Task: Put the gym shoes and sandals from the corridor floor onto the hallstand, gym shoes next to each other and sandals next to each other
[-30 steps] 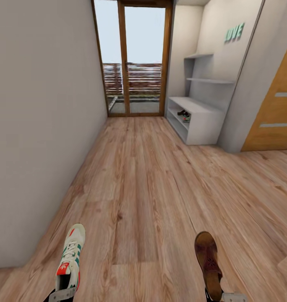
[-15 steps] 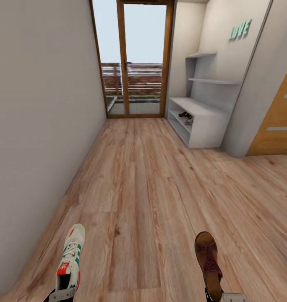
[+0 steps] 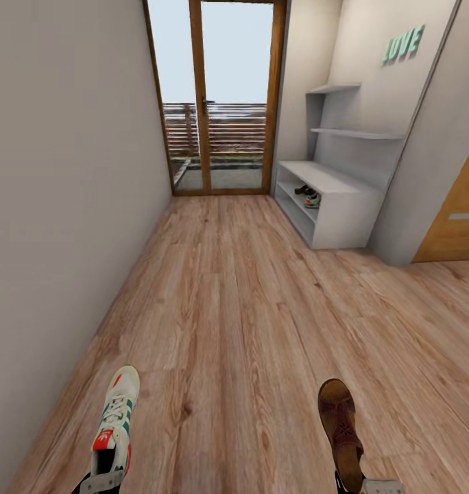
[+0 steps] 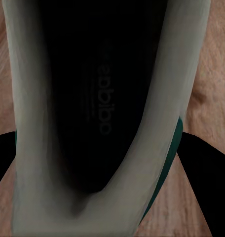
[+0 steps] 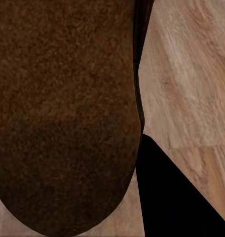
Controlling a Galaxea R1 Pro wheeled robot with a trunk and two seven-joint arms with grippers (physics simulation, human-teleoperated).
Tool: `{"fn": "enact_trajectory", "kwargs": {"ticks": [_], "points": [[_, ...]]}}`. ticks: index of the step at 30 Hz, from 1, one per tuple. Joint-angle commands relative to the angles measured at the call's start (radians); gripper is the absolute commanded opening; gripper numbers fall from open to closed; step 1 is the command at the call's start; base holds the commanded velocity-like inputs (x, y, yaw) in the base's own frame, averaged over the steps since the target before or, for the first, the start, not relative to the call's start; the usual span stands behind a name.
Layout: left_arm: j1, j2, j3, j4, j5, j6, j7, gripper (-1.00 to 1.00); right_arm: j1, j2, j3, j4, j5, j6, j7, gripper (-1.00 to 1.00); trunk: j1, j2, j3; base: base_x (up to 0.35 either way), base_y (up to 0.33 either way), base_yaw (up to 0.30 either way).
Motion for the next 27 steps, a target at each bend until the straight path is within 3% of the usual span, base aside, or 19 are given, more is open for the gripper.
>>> {"fn": "enact_trajectory", "kwargs": {"ticks": [1,27], "points": [[-0.001,-0.001,0.009,0.000,-0.010,-0.004,-0.006,-1.00,-0.001,0.000,-0.005,0.001,0.007,-0.003,0.000,-1.00,0.000,0.000,-0.001,0.338,0.000,0.000],[-0.001,-0.001,0.009,0.001,-0.010,-0.004,-0.006,-1.00,-0.001,0.000,-0.005,0.002,0.008,-0.002,-0.002,-1.00,0.000,0.000,-0.001,0.338,0.000,0.000]]}}
